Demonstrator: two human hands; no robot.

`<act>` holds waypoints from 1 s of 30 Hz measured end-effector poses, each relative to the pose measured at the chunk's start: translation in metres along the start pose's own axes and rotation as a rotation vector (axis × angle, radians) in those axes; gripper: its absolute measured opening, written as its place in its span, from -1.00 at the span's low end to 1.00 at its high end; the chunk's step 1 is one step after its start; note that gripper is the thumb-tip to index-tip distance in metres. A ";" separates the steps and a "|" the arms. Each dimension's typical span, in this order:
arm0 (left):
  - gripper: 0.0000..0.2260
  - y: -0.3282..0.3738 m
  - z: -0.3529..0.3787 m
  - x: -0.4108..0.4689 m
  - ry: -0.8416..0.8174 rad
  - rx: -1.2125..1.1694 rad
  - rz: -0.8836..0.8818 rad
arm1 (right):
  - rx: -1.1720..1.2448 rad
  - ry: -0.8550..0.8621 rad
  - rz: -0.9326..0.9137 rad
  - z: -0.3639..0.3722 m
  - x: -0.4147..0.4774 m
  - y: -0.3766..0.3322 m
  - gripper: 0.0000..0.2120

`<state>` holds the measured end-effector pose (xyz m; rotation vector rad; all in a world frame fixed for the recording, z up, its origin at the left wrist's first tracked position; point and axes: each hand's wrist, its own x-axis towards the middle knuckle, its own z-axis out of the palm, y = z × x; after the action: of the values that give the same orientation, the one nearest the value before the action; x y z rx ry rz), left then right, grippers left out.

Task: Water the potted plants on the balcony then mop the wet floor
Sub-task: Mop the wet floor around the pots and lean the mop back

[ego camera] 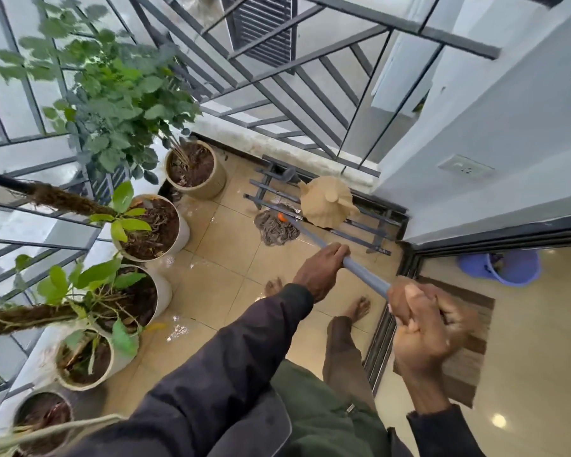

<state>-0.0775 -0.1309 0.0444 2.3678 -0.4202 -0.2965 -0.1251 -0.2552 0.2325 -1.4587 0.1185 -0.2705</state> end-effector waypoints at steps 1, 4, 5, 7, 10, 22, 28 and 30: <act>-0.86 0.001 -0.001 0.000 0.014 -0.003 -0.024 | 0.006 -0.015 0.003 0.004 0.004 -0.001 -0.59; -0.85 -0.003 -0.008 -0.004 0.050 0.006 -0.081 | 0.015 -0.061 0.025 0.007 0.014 -0.001 -0.58; -0.86 -0.005 -0.009 -0.008 0.054 0.011 -0.100 | 0.014 -0.087 0.037 0.007 0.017 0.001 -0.58; -0.87 -0.009 -0.011 -0.017 0.057 0.017 -0.145 | 0.010 -0.136 0.059 0.007 0.021 0.002 -0.58; -0.91 -0.007 -0.011 -0.033 0.070 -0.003 -0.208 | 0.025 -0.211 0.083 0.010 0.026 -0.001 -0.56; -0.89 0.028 -0.028 -0.046 0.242 -0.044 -0.065 | -0.030 -0.388 -0.129 0.008 0.000 -0.059 -0.58; -0.75 -0.027 -0.039 -0.040 0.005 0.039 -0.075 | -0.202 -0.321 -0.020 0.027 -0.035 0.001 -0.56; -0.76 -0.041 -0.038 -0.044 -0.031 0.040 -0.114 | -0.203 -0.311 0.006 0.038 -0.040 0.014 -0.55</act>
<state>-0.0968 -0.0620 0.0485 2.4341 -0.3090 -0.3813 -0.1524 -0.2070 0.2198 -1.6842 -0.1049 -0.0237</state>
